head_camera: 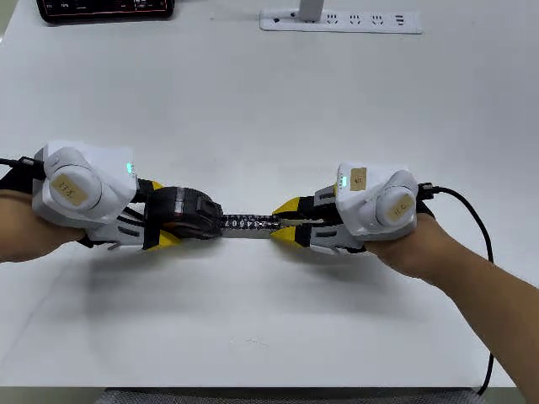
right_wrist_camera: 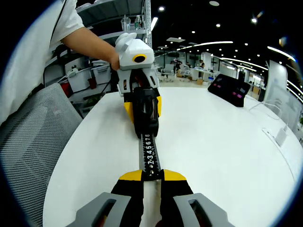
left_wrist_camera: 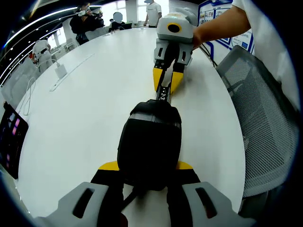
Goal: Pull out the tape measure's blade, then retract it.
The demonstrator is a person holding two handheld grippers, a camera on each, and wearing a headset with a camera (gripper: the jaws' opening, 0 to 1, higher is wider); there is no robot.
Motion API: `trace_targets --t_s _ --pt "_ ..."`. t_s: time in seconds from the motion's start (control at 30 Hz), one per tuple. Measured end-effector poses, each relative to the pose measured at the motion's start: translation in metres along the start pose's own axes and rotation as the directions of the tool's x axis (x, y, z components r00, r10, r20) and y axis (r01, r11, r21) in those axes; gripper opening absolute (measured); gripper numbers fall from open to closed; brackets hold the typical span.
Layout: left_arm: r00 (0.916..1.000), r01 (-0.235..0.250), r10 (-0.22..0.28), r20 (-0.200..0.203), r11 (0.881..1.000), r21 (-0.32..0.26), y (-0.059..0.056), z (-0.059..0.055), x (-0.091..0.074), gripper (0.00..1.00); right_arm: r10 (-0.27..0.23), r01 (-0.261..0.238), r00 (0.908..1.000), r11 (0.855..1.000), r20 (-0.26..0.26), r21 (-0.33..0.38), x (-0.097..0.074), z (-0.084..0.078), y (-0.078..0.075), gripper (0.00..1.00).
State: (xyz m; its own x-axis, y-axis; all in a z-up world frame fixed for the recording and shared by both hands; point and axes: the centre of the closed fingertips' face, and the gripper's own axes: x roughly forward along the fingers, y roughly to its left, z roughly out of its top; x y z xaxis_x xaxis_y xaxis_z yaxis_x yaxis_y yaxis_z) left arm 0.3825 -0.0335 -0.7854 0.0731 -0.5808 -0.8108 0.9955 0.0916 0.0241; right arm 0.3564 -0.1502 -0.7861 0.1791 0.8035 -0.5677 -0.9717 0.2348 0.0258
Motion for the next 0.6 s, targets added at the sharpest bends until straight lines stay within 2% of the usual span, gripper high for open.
trace_targets --t_s 0.6 --pt "1.0 -0.002 0.002 -0.008 1.0 0.005 -0.001 0.0 0.0 0.3 -0.043 0.043 0.9987 0.999 -0.027 0.003 -0.025 -0.019 -0.005 0.08"
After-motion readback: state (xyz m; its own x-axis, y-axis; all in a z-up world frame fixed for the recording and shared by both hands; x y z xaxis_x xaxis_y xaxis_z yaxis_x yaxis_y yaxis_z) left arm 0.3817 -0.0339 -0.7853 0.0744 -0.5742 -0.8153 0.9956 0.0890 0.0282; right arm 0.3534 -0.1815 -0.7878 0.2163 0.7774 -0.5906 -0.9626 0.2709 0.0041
